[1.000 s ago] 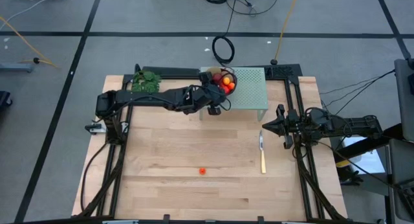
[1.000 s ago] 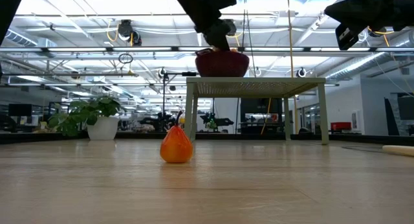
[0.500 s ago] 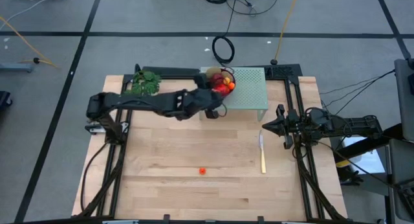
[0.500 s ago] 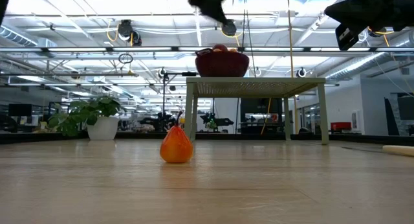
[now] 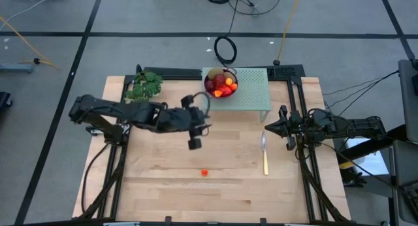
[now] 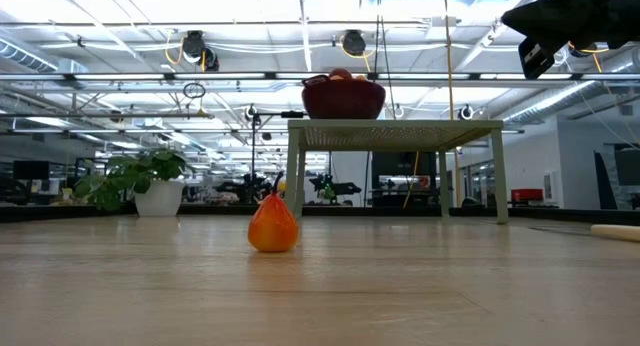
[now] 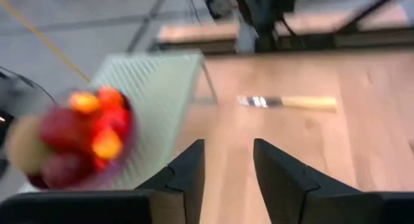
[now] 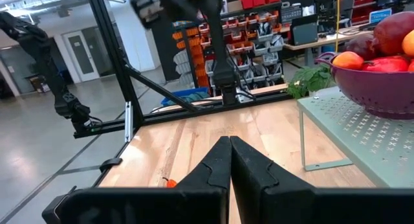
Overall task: Pick & Place Fruit
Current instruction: Put the pear into the dark red colander on the shelf
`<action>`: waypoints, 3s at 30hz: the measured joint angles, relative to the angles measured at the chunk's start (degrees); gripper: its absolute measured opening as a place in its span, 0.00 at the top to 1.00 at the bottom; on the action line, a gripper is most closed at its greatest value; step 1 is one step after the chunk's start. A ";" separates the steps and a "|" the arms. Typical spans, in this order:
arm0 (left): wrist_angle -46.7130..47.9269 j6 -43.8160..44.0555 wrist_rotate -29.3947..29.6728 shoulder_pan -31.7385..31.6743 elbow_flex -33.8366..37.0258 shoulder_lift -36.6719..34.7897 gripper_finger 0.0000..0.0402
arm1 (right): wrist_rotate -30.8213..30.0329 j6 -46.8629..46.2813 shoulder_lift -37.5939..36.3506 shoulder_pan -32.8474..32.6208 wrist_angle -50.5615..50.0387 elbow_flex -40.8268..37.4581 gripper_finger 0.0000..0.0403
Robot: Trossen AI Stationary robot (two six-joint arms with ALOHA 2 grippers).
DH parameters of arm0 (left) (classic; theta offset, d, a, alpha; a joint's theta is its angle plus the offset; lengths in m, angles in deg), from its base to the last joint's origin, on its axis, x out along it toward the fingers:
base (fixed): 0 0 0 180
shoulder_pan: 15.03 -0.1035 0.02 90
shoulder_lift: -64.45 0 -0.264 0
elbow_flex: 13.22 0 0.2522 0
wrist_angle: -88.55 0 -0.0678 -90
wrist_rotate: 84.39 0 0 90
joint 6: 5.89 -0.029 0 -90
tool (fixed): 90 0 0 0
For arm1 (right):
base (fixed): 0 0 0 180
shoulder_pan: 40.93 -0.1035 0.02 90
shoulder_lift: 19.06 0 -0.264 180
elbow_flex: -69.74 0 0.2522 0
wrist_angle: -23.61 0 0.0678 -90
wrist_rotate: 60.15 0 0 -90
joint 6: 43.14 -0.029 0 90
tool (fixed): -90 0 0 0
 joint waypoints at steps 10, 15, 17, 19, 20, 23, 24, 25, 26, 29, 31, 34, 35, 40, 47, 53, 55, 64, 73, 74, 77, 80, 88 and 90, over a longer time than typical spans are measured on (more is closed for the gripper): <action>5.64 12.49 -3.98 6.22 0.11 3.45 0.75 | 0.00 0.00 0.00 -0.01 0.00 0.00 1.00; 3.83 21.11 -3.79 9.44 0.11 6.21 0.76 | 0.00 0.00 0.00 -0.02 0.00 0.00 1.00; 2.18 25.90 -3.80 10.73 0.11 7.33 0.76 | 0.00 0.00 0.00 -0.02 0.00 0.00 1.00; 0.78 29.98 -3.94 11.90 0.11 8.42 0.76 | 0.00 0.00 0.00 0.00 0.00 0.00 1.00; 0.68 31.57 -4.02 12.53 0.10 8.93 0.76 | 0.02 0.00 0.00 -0.02 0.00 0.00 1.00; 0.41 37.32 -4.14 14.37 0.11 11.03 0.76 | 0.02 0.00 0.00 -0.02 0.00 0.00 1.00; 0.42 39.74 -4.22 15.04 0.11 11.62 0.76 | 0.02 0.00 0.00 -0.02 0.00 0.00 1.00; 0.43 42.00 -4.45 15.69 0.11 12.29 0.76 | 0.04 0.00 0.00 -0.02 -0.02 0.00 1.00; 0.26 44.03 -4.69 16.25 0.11 12.89 0.76 | 0.08 0.00 0.00 -0.02 0.00 0.00 1.00; 0.87 49.71 -4.81 18.13 0.11 15.05 0.76 | 0.13 0.00 0.02 -0.02 0.00 0.00 1.00; 1.11 52.82 -4.89 19.24 0.11 16.54 0.76 | 0.15 0.00 0.00 -0.02 -0.02 0.00 1.00; 1.15 56.52 -4.87 20.55 0.11 18.53 0.76 | 0.15 0.00 0.00 -0.02 0.00 0.00 1.00; 1.13 57.20 -4.89 20.91 0.11 19.27 0.76 | 0.15 0.00 0.02 -0.02 0.00 0.00 1.00; 2.83 59.86 -5.28 22.33 0.11 22.52 0.76 | 0.15 0.00 0.02 -0.02 0.00 0.00 1.00; 5.59 63.11 -4.49 22.81 0.11 25.71 0.76 | 0.16 0.00 0.00 -0.02 0.00 0.00 1.00; 7.68 64.20 -3.05 21.95 0.13 26.73 0.69 | 0.17 0.00 0.02 -0.02 0.00 0.00 1.00; 7.52 63.89 -1.96 21.90 0.13 26.77 0.63 | 0.17 0.00 0.00 -0.02 0.00 0.00 1.00; 9.22 66.20 1.78 21.61 3.38 27.03 0.27 | 0.20 0.00 0.01 -0.02 0.00 0.00 1.00; 7.43 67.07 1.81 21.66 8.00 27.04 0.08 | 0.19 0.00 0.02 -0.02 0.00 0.00 1.00; 6.33 66.49 2.09 21.66 8.50 27.04 0.07 | 0.17 0.00 0.01 -0.02 -0.01 0.00 1.00; 2.17 64.19 3.35 21.66 10.10 27.04 0.07 | 0.17 0.00 0.01 -0.02 -0.01 0.00 1.00; -1.68 61.99 4.32 21.66 11.98 27.00 0.08 | 0.17 0.00 0.01 -0.02 -0.02 0.00 1.00; -5.18 60.81 5.95 21.64 15.99 27.00 0.11 | 0.17 0.00 0.00 -0.02 -0.04 0.00 1.00; -5.65 60.34 5.95 21.39 16.38 27.00 0.11 | 0.17 0.00 0.01 -0.02 -0.04 0.00 1.00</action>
